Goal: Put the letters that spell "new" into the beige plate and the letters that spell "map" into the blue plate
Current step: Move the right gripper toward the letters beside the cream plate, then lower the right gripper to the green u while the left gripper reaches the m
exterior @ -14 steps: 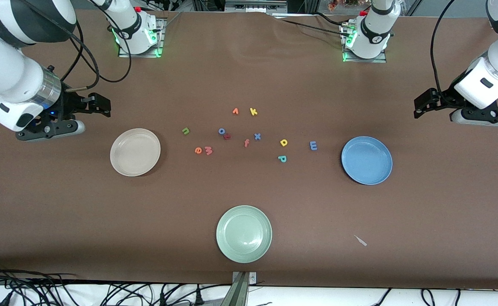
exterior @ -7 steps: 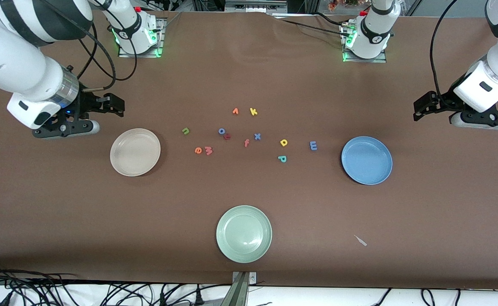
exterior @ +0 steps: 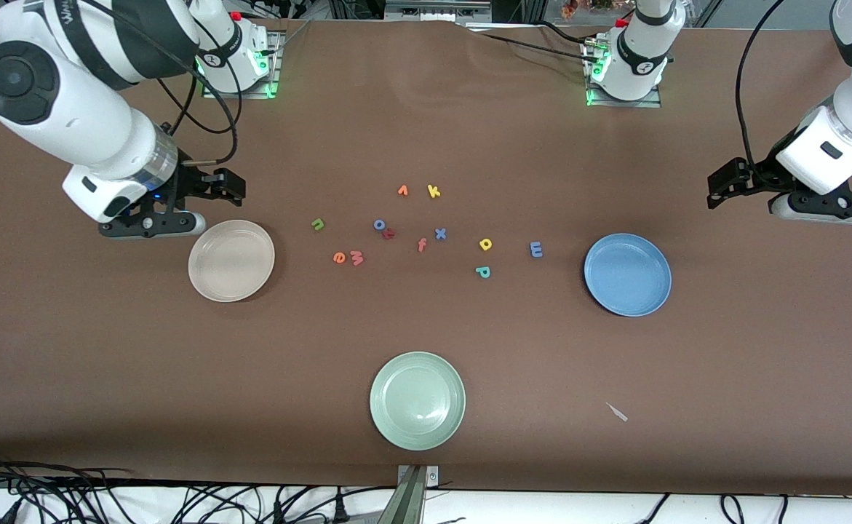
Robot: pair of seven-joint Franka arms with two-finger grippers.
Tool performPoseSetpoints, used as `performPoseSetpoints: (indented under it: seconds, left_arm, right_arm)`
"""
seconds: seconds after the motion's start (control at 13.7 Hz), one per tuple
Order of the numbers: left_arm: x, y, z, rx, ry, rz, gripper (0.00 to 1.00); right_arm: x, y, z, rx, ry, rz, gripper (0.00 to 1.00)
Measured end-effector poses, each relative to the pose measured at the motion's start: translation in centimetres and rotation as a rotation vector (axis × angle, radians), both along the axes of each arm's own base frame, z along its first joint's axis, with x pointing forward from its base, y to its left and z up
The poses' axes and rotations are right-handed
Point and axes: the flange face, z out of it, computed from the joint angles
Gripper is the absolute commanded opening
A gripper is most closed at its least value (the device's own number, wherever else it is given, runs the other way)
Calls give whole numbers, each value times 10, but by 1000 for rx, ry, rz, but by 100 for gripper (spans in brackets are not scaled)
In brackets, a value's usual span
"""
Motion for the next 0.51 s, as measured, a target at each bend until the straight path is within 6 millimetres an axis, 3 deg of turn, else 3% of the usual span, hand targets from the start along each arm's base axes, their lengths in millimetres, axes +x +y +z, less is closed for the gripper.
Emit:
performPoseSetpoints:
  seconds: [0.51]
  left_arm:
    - [0, -1, 1, 0, -1, -2, 100]
  right_arm:
    - [-12, 30, -32, 9, -26, -32, 100]
